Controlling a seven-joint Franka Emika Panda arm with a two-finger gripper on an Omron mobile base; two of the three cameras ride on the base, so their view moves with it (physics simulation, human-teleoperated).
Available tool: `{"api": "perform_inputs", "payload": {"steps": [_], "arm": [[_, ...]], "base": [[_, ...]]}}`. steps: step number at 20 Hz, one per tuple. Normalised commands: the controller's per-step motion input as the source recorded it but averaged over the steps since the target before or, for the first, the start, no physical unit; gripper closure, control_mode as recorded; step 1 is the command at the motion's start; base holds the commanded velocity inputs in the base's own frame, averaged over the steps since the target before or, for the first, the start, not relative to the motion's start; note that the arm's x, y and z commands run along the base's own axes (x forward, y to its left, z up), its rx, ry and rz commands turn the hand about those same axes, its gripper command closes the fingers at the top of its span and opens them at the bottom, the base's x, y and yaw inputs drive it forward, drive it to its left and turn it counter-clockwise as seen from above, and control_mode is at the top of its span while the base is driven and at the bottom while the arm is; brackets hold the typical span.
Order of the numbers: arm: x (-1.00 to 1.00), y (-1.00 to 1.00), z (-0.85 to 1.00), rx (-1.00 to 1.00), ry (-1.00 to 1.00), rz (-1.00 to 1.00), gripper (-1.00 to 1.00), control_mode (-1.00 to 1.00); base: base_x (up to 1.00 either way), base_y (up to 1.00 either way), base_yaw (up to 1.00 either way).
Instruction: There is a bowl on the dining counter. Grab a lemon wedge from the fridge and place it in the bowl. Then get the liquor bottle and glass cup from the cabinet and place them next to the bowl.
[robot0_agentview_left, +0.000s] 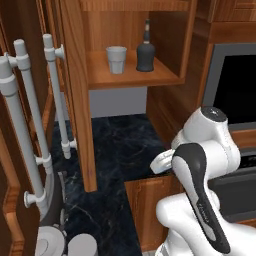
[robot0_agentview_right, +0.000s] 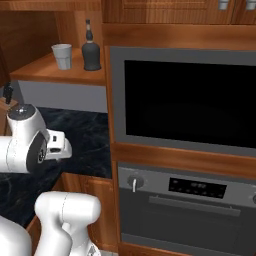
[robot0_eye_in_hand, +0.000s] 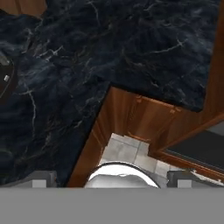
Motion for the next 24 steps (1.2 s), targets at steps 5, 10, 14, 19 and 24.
{"api": "perform_inputs", "payload": {"steps": [5, 10, 14, 19, 24], "arm": [[0.0, 0.02, 0.74, 0.21, -0.53, 0.02, -1.0, -1.0], [0.0, 0.24, 0.74, 0.05, -0.53, -0.17, -1.0, -1.0], [0.08, 0.16, 0.71, 0.04, -0.48, -0.2, -1.0, -1.0], [0.27, 0.02, 0.61, 0.12, -0.41, -0.06, -1.0, -1.0], [0.4, 0.09, 0.45, 0.07, -0.16, -0.05, -1.0, -1.0]], "base": [[0.0, 0.0, 0.0], [0.0, 0.0, 0.0], [0.0, 0.0, 0.0], [0.0, 0.0, 0.0], [0.0, 0.0, 0.0]]}}
